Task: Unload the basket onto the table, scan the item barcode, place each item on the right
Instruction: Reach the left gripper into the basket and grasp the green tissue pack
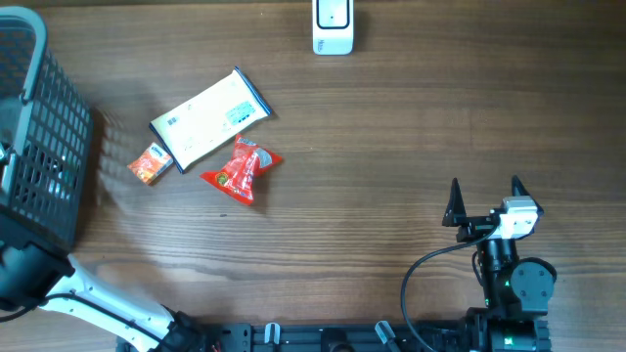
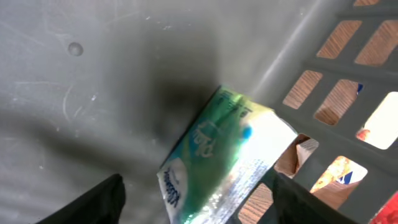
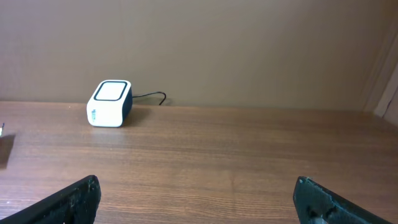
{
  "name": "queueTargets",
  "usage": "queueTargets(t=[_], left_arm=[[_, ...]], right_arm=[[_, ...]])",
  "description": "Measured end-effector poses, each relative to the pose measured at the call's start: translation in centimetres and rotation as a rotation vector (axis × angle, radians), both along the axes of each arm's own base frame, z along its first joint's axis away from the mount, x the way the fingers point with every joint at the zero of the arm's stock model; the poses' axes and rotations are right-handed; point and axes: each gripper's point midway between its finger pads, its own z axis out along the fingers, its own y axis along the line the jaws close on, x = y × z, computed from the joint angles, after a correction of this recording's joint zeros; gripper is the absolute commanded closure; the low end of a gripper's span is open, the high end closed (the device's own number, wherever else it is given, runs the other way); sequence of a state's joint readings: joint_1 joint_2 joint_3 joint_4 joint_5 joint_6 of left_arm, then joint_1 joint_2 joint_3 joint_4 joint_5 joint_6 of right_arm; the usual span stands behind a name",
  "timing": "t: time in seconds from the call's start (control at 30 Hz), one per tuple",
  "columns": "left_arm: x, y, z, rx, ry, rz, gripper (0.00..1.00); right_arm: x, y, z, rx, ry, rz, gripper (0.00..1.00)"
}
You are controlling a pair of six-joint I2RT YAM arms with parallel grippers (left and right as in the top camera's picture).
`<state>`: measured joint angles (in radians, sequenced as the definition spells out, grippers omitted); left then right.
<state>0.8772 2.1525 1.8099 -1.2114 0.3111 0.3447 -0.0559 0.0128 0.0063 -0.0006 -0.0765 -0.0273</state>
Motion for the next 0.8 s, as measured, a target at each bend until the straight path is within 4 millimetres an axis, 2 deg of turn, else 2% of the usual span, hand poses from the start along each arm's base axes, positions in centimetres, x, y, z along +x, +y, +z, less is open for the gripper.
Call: queueTargets(t=[0.13,0.23,0.4,0.43,0.47,0.53,0.7,0.8], left_arm=[[0.1,-0.1,-0.1,-0.005,-0.003,-0.002,0.36],[0.1,-0.3,-0.9,-0.031,0.004,-0.010,0.55],[0.1,-0.5,-1.5,-0.049,0.008,-0.012,0.59],[0.1,-0.5,-1.5,-0.049,0.007,-0.012,0.63],[0.1,-0.6,-1.5,-0.050,0.006,-0.012,0.70],[0.1,-0.5,-1.5,-0.050,0.004,-0.014,0.96],[0.3,-0.3,-1.5,-0.047,0.002,0.012,0.96],[0.5,0.4,-0.5,-0.053,0.006,0.090,0.96]], right_arm=[[0.0,0.0,0.0,0.000,0.000,0.000,0.00],[0.0,0.0,0.0,0.000,0.000,0.000,0.00],[0.0,0.0,0.0,0.000,0.000,0.000,0.00],[0.0,0.0,0.0,0.000,0.000,0.000,0.00],[0.0,0.0,0.0,0.000,0.000,0.000,0.00],[0.0,0.0,0.0,0.000,0.000,0.000,0.00],[0.0,0.0,0.0,0.000,0.000,0.000,0.00],[0.0,0.0,0.0,0.000,0.000,0.000,0.00]])
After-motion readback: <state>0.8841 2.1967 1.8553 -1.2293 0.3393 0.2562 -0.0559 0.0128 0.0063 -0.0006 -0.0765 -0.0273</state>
